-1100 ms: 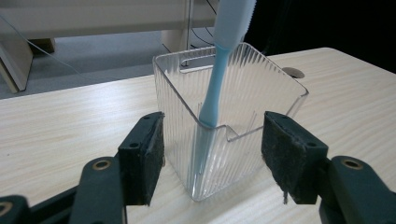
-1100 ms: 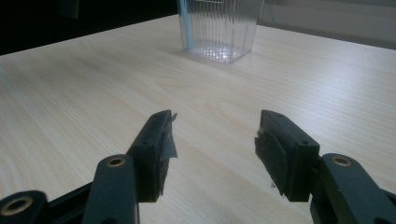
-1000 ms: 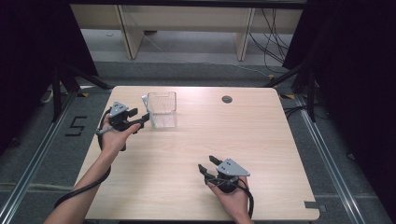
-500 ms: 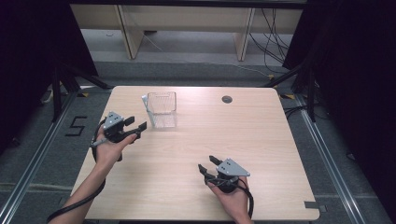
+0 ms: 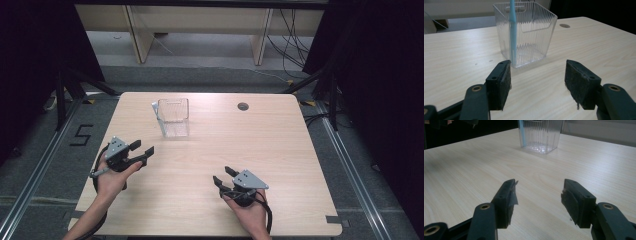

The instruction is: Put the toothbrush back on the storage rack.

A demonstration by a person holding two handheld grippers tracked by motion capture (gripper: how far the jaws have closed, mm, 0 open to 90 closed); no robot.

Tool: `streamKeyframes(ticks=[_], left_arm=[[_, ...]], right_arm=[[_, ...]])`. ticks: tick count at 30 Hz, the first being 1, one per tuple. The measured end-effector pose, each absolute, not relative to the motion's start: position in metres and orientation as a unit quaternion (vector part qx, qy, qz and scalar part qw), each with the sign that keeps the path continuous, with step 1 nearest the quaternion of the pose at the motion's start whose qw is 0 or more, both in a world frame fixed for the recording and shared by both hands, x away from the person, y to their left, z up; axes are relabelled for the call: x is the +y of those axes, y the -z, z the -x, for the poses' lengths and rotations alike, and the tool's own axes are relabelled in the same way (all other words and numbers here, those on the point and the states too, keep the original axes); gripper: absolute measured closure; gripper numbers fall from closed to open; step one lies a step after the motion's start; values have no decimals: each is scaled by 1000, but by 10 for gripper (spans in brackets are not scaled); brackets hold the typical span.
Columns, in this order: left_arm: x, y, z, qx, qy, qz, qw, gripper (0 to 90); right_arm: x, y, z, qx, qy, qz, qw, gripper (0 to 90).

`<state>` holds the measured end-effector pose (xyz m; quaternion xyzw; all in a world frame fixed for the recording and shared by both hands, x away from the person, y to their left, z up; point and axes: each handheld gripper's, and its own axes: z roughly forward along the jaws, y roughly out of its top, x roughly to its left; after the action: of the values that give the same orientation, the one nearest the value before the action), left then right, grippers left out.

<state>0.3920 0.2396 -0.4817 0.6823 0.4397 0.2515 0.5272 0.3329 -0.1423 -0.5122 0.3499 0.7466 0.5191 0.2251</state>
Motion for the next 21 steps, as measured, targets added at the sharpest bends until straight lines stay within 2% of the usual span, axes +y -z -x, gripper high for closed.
streamKeyframes(ticks=[7, 21], left_arm=[[243, 497, -372, 431, -254, -694, 518, 371], [250, 518, -351, 428, -266, -683, 528, 368]], right_arm=[[-142, 512, -333, 745, -520, -352, 224, 449], [-141, 514, -333, 743, -526, -350, 221, 448]])
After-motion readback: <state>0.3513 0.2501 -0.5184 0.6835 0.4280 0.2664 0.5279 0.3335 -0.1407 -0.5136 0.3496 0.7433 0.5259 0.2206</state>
